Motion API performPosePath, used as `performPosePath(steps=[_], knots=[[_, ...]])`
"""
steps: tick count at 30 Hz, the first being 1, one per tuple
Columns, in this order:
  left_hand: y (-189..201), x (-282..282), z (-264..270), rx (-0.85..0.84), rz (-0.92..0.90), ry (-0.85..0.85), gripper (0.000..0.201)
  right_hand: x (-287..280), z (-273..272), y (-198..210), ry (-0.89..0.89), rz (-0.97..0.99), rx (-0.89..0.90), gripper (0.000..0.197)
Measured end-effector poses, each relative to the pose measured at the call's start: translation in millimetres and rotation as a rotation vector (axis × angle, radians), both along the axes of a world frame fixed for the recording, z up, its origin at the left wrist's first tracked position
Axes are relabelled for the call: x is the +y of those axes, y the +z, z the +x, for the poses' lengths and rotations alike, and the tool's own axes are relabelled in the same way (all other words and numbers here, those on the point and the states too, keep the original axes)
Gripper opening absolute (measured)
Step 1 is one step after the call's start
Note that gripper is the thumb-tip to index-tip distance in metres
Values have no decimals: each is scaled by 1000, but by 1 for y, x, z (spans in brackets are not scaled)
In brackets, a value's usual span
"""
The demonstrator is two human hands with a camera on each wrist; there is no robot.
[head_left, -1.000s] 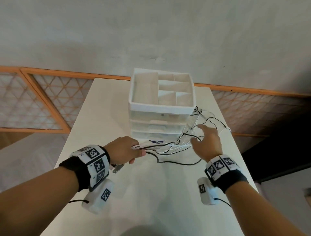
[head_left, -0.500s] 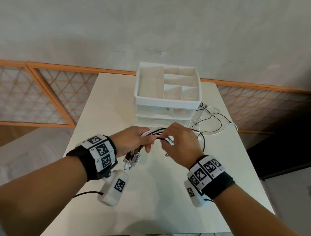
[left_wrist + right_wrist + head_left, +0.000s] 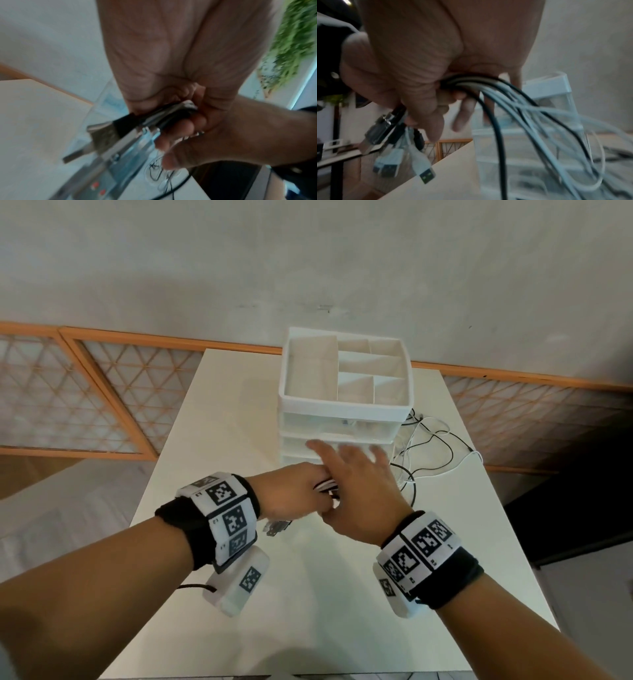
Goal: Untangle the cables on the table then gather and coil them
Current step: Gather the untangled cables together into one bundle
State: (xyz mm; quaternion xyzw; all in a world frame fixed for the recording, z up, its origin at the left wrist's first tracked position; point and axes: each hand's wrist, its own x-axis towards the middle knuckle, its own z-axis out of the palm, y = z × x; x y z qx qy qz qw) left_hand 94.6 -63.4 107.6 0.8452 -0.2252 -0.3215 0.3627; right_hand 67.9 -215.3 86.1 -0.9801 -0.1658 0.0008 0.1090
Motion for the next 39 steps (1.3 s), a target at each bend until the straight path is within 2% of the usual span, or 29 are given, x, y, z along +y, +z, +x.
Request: performPosePath(steps=[2,3,4,6,7,8,11,14,16,18,21,25,29,30,31,33,35,39], knots=[[3,1,0,-76,18,-21,13,-5,3,0,-21,212,98,45],[2,5,0,-118,32,-3,10,-12,7,-2,-98,322,73,27],[-1,10,0,-160,57,15,7,-21,10,-5,-182,411,33,17],[-9,17,0,-220,114,-2,8,-34,9,-10,-297,437,3,16],[-13,17,-1,-232,140,-29,11,-38,6,-13,-295,393,33,14],[-17,15,-2,-246,162,-57,11,-39,2,-17,-258,339,85,12],[-23,5,-6,-304,211,-117,11,-26,-7,-23,-172,293,240,35],[-19,-1,-5,-330,134,-67,20,-19,-6,-20,-135,423,167,37],[-15,4,-2,-270,48,36,24,-27,-6,-16,-183,575,142,31],[-14,10,-1,-129,-42,126,33,-39,-7,-10,-242,717,134,25],[-16,10,-6,117,-244,246,28,-55,-10,-5,-223,809,193,20],[-15,6,-1,29,-213,237,22,-59,-11,-1,-175,805,314,15],[-21,10,3,73,-118,264,54,-57,-12,-1,-196,915,334,12],[-24,11,1,118,-131,255,55,-57,-13,-1,-198,939,334,12],[-27,11,-2,182,-185,256,51,-57,-13,-1,-198,955,332,14],[-28,10,-6,236,-283,280,27,-59,-14,-1,-189,960,344,16],[-26,11,-4,116,-246,304,18,-61,-12,-1,-190,913,373,16],[-7,11,0,-164,-40,160,18,-56,-11,0,-161,757,410,18]])
